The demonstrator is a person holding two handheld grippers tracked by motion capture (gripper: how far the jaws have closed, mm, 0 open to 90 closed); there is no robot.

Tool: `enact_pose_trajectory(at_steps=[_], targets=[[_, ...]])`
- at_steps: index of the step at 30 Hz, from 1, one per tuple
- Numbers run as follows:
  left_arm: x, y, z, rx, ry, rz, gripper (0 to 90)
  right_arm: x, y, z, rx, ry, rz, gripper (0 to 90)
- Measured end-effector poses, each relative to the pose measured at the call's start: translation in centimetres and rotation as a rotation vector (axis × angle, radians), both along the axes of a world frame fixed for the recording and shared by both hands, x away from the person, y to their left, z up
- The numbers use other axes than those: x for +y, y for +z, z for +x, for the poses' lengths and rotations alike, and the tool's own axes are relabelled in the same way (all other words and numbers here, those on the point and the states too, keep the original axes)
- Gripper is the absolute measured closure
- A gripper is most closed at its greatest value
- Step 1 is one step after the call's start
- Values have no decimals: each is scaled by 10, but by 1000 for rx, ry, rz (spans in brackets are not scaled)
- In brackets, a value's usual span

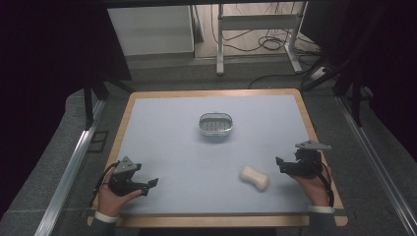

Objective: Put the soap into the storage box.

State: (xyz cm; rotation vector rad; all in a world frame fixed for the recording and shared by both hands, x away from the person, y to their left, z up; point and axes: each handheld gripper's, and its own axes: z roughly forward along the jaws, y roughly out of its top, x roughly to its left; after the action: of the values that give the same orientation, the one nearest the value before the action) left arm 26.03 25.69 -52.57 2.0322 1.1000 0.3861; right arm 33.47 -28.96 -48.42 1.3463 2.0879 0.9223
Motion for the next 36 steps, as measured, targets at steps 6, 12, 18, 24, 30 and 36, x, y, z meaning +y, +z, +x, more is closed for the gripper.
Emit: enact_pose_trajectory(at_steps=[6,12,18,24,30,36], targets=[[1,2,-1,-6,1,-11,105,-1,-3,-1,16,-8,-5,81],[-1,1,4,-5,-7,-5,105,-1,-4,-4,23,-1,-14,91],[0,1,6,-7,-7,-3,105,-3,-7,-4,36,-3,-12,106],[-1,1,6,-6,-10,1,104,-3,-7,-5,40,9,-21,122],[-2,2,5,-5,-10,4,104,0,-3,-6,48,60,-36,147],[-2,4,3,-13,-12,-4,105,5,4,-4,49,80,-47,163]])
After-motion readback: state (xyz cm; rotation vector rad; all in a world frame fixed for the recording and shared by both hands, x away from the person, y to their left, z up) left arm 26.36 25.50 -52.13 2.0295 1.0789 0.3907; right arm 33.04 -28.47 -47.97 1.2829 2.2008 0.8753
